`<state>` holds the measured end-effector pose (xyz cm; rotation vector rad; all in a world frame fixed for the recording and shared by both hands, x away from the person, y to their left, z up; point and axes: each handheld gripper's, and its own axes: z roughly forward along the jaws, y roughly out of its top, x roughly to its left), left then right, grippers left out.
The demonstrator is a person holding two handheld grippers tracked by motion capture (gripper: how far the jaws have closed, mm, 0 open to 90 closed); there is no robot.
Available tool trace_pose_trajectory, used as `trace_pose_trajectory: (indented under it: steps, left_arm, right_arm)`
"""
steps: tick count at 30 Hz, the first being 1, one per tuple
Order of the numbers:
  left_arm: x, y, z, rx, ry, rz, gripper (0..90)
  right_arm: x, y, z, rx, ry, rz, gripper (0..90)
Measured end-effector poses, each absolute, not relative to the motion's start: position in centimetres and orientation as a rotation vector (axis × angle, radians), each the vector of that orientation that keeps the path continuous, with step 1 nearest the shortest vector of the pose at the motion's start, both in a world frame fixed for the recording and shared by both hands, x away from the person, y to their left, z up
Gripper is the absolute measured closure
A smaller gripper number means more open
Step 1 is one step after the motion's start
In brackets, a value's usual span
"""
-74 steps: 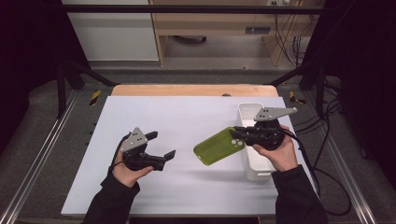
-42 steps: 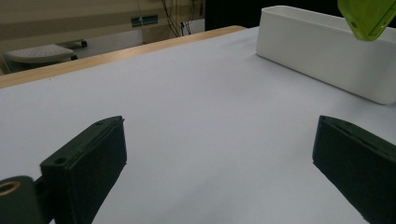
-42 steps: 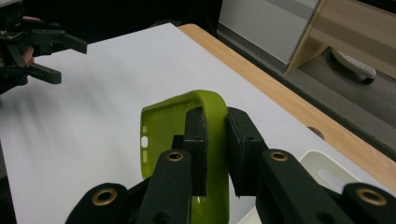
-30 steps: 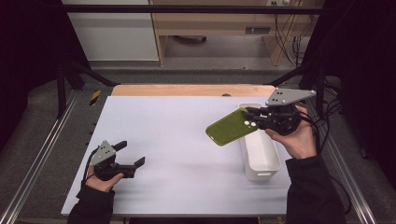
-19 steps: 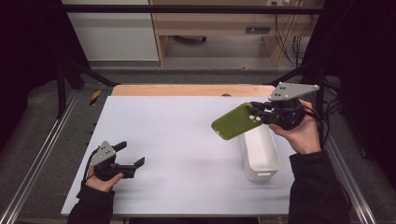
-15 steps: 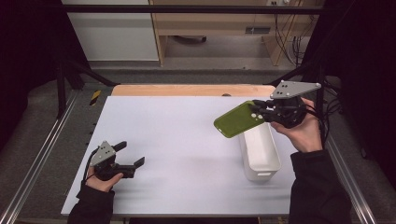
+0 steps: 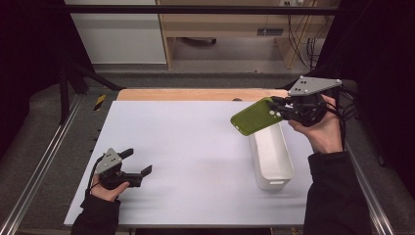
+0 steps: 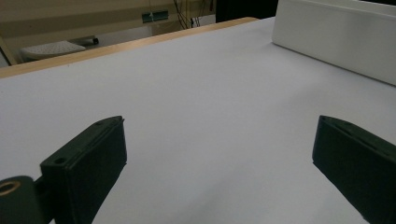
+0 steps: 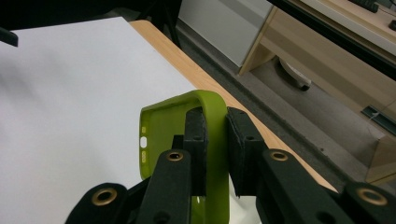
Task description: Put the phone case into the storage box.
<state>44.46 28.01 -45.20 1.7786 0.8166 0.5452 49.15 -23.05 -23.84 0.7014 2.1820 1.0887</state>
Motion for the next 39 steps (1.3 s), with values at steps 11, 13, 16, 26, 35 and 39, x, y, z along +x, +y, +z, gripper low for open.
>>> trace_pose_trajectory:
  steps: [11,13,16,26,35,39]
  left_arm:
    - [44.5,28.0,-45.2,1.778,0.814,0.547,3.0]
    - [44.5,28.0,-45.2,1.779,0.814,0.546,3.0]
    - [44.5,28.0,-45.2,1.777,0.811,0.547,3.0]
    - [44.5,27.9,-45.2,1.775,0.806,0.542,3.0]
    - [44.5,27.8,-45.3,1.776,0.799,0.536,3.0]
    - [44.6,27.8,-45.3,1.779,0.797,0.534,3.0]
  right_arm:
    - [49.9,-23.6,-23.5,0.681,2.159,1.003,79.1]
    - [50.0,-23.7,-23.4,0.668,2.15,0.992,79.1]
    - [50.3,-23.9,-23.3,0.669,2.142,0.967,79.2]
    - [51.2,-24.3,-23.5,0.644,2.128,0.887,79.1]
    - [52.1,-24.5,-23.7,0.64,2.138,0.833,79.1]
    - [52.4,-24.6,-23.8,0.64,2.142,0.811,79.1]
